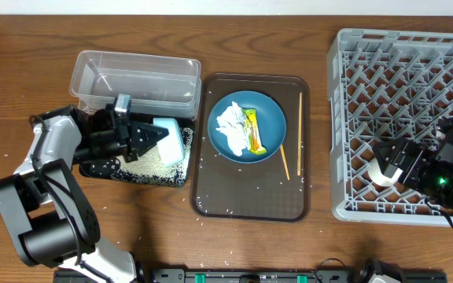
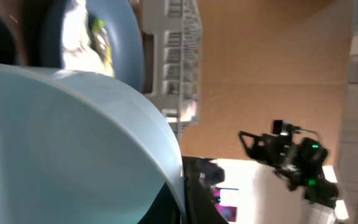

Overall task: Sort waste into correct bins and load items into the dishwasher rack
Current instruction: 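Tip the bowl over the black tray to pour out the rice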

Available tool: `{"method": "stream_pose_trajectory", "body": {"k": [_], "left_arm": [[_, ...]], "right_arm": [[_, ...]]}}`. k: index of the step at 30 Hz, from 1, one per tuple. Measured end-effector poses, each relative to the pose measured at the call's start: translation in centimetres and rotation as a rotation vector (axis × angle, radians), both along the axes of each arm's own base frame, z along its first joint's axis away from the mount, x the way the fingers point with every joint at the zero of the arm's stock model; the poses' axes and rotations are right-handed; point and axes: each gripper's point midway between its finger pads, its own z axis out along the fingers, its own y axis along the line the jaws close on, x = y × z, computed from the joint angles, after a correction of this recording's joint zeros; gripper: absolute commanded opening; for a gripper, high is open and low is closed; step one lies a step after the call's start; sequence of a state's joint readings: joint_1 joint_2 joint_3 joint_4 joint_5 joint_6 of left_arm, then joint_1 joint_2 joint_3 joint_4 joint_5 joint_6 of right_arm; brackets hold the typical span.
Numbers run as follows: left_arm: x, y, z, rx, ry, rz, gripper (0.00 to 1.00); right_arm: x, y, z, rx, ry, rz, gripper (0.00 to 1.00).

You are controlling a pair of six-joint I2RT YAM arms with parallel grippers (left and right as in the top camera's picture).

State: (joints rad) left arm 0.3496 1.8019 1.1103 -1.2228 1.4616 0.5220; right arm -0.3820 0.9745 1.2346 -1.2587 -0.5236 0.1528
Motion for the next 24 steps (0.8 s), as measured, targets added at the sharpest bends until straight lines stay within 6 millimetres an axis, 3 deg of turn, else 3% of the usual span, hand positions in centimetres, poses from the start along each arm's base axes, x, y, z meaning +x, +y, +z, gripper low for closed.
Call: {"method": "stream_pose_trajectory", "body": {"k": [4, 11, 19, 24], "left_arm": [[0.4, 0.0, 0.1, 0.006, -0.091, -0.001, 0.06], [-0.4, -1.8, 0.9, -0.043, -0.021, -0.038, 0.06], [-3.5, -8.9, 3.1, -0.019, -0.142, -0.285, 0.06], [-6.6, -13.2, 2.3, 0.043, -0.170, -0.485, 0.06]], "right_arm": [[0.1, 0.0, 0.1, -0.001, -0.007, 0.001, 0.89], [0.1, 0.1, 0.1, 0.005, -0.005, 0.004, 0.89], [-0.1, 0.2, 0.0, 0.008, 0.001, 0.005, 0.89], [-0.1, 0.2, 0.0, 0.010, 0.005, 0.005, 0.89]]}}
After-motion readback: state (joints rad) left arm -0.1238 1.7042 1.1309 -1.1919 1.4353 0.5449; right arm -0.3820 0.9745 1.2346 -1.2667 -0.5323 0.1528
